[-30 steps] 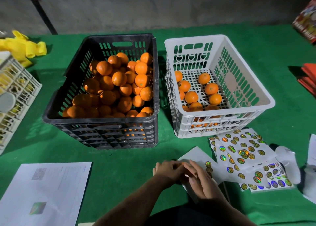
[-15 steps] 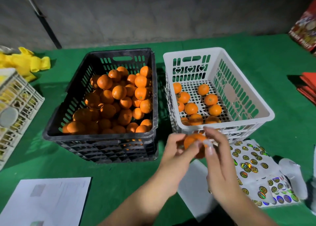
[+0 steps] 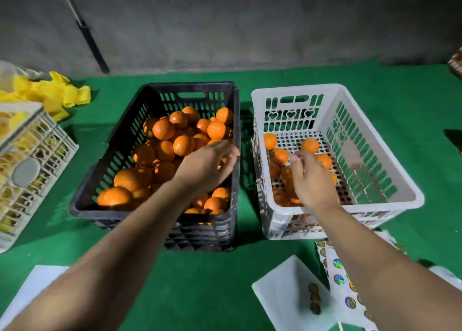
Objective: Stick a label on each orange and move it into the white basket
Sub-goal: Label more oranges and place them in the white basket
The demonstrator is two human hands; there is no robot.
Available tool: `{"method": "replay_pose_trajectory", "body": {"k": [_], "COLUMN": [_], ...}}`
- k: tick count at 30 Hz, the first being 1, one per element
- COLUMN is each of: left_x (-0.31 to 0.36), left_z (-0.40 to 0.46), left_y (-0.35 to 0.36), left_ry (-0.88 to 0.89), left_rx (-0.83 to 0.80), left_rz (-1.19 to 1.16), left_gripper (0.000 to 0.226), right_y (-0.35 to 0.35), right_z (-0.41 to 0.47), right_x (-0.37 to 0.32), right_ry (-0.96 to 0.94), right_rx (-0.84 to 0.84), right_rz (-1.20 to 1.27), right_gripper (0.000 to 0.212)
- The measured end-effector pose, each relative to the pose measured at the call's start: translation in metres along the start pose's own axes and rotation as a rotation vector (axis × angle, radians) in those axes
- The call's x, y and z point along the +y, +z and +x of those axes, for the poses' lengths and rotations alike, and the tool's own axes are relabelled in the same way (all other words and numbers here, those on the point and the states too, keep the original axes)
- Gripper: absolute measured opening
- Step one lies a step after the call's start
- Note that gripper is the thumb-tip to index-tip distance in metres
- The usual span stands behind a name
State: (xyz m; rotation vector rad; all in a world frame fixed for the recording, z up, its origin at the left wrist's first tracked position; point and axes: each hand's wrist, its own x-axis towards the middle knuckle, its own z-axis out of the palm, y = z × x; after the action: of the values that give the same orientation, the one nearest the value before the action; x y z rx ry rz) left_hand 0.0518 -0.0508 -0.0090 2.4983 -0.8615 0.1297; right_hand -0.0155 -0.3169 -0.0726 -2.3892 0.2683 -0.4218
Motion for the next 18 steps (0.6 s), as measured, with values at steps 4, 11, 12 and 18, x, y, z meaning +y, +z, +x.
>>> {"method": "replay_pose_trajectory", "body": {"k": [4,11,12,18], "left_x": [-0.041,-0.046,-0.047,-0.051], "left_z": [0.017,0.02,0.021,0.021], "left_y": [0.024,0.059,0.06,0.038], "left_ry": [-0.362,-0.452,-0.43,-0.439], "left_rx": [-0.575,-1.008,-1.003,-0.759], "left_rz": [0.198,0.362,0.374,0.228], "left_gripper": [0.05,0.033,0.033,0.059], "right_y": [0.0,-0.002,-0.002,0.0], "right_z": [-0.01,-0.017,-0.016,-0.011], "right_x": [-0.004,-0.005,-0.004,-0.001], "right_ry": [-0.131,-0.158,-0.165,-0.169], "right_rx": [0.04,-0.056,-0.066,-0.062], "right_rz": [-0.133,-0.088,-0.079,-0.039], "right_gripper": [0.021,0.012,0.012,0.018]}}
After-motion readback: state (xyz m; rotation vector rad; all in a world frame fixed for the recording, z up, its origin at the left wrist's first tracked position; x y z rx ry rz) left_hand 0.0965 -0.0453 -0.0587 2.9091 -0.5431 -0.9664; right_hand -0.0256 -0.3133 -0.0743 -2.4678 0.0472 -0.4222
